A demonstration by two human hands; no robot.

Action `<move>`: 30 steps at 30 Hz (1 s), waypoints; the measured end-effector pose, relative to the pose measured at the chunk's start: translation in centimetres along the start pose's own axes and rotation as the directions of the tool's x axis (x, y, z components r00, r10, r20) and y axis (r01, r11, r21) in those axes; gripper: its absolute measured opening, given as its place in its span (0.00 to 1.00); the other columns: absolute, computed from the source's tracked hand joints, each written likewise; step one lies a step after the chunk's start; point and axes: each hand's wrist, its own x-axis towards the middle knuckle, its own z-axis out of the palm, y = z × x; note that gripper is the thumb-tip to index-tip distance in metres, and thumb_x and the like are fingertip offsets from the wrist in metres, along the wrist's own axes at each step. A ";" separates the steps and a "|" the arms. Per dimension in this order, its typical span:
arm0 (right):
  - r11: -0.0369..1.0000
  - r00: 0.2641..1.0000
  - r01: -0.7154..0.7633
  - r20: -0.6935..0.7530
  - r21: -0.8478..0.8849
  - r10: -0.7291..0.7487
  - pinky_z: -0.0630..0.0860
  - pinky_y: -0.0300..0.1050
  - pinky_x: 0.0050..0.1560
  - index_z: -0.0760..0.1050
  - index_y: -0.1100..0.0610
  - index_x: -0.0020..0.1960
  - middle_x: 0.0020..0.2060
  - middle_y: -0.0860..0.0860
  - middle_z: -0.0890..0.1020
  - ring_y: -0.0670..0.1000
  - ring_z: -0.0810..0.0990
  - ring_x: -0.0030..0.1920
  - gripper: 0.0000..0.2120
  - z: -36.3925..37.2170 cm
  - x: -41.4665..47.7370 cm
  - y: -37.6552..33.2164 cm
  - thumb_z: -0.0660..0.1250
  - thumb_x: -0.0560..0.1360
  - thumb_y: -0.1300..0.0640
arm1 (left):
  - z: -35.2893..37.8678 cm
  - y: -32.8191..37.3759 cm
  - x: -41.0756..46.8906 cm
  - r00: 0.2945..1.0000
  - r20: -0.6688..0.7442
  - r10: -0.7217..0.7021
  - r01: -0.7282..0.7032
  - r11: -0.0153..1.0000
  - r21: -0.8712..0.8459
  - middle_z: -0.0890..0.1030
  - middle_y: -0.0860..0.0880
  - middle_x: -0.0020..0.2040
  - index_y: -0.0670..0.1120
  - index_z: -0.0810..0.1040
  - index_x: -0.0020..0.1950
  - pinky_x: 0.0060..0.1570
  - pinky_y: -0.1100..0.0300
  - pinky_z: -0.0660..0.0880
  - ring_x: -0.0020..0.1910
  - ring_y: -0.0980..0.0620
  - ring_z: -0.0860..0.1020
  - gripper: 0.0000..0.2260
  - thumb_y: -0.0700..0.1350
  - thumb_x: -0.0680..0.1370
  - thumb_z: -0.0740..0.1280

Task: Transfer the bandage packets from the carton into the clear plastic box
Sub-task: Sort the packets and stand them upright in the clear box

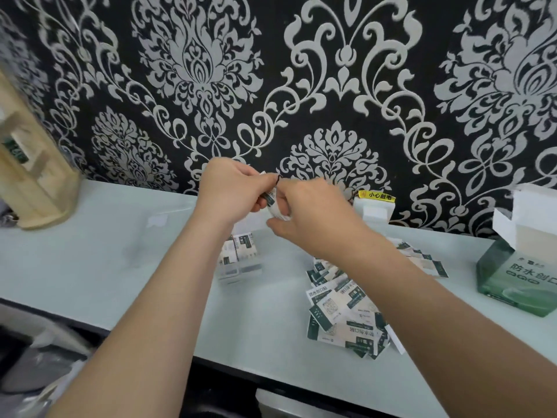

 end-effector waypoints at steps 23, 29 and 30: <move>0.939 0.758 -0.247 0.555 -0.240 0.342 0.72 0.42 0.42 0.69 0.57 0.47 0.43 0.51 0.73 0.53 0.75 0.46 0.13 6.6 5.4 -1.2 0.71 0.71 0.53 | -3.7 -6.5 2.1 0.782 0.623 -0.010 -0.561 0.424 0.711 0.80 0.56 0.46 0.55 0.84 0.50 0.49 0.56 0.78 0.46 0.52 0.78 0.15 0.38 0.73 0.65; 0.927 0.739 -0.288 0.560 -0.238 0.374 0.74 0.42 0.41 0.69 0.56 0.38 0.37 0.50 0.75 0.53 0.76 0.40 0.12 7.4 5.8 -1.1 0.72 0.69 0.54 | -3.5 -6.3 2.4 0.732 0.669 -0.127 -0.567 0.431 0.702 0.81 0.59 0.53 0.56 0.85 0.46 0.35 0.64 0.73 0.43 0.59 0.76 0.19 0.36 0.71 0.59; 0.924 0.734 -0.297 0.562 -0.239 0.381 0.75 0.42 0.40 0.68 0.56 0.36 0.35 0.50 0.75 0.52 0.76 0.37 0.13 7.4 5.9 -1.1 0.73 0.69 0.55 | -3.5 -6.3 2.5 0.732 0.669 -0.124 -0.568 0.430 0.702 0.81 0.59 0.53 0.56 0.85 0.46 0.37 0.63 0.74 0.43 0.59 0.76 0.19 0.36 0.71 0.59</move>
